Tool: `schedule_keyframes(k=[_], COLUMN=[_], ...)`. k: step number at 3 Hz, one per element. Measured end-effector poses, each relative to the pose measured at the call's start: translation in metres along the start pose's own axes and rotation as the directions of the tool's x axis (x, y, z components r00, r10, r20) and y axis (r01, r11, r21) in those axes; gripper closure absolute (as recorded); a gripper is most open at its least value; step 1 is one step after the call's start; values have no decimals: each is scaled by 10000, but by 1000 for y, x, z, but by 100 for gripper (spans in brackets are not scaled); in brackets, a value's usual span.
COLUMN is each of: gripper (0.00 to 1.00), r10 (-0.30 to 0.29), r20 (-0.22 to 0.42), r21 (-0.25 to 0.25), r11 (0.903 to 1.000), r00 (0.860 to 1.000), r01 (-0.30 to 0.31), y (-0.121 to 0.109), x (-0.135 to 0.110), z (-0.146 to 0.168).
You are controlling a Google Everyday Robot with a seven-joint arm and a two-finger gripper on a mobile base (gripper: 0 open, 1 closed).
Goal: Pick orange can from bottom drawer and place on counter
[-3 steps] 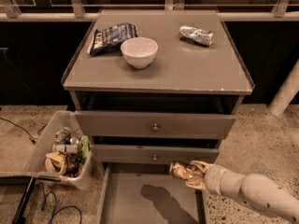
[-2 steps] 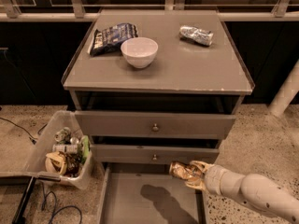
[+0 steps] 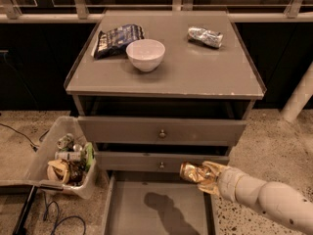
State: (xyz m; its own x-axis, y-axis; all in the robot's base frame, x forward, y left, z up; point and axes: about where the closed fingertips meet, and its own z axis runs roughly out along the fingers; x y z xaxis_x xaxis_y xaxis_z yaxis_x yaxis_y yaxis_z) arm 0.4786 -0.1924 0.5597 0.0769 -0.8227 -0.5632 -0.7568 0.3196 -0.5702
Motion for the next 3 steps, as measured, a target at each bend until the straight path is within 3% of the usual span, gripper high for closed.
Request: schedule_keyframes(k=[1,2,3], gripper=[100,100,100], r10=[-905,-1660,-1979], r20=[-138,68,810], r21=[723,1377,1836], r11=[9932,9769,9663], r00=[9958,9861,9769], r01=[912,1635,1805], y=[-38,-80,-124], x=[-36,-78,-115], z=[-42,-79,-115])
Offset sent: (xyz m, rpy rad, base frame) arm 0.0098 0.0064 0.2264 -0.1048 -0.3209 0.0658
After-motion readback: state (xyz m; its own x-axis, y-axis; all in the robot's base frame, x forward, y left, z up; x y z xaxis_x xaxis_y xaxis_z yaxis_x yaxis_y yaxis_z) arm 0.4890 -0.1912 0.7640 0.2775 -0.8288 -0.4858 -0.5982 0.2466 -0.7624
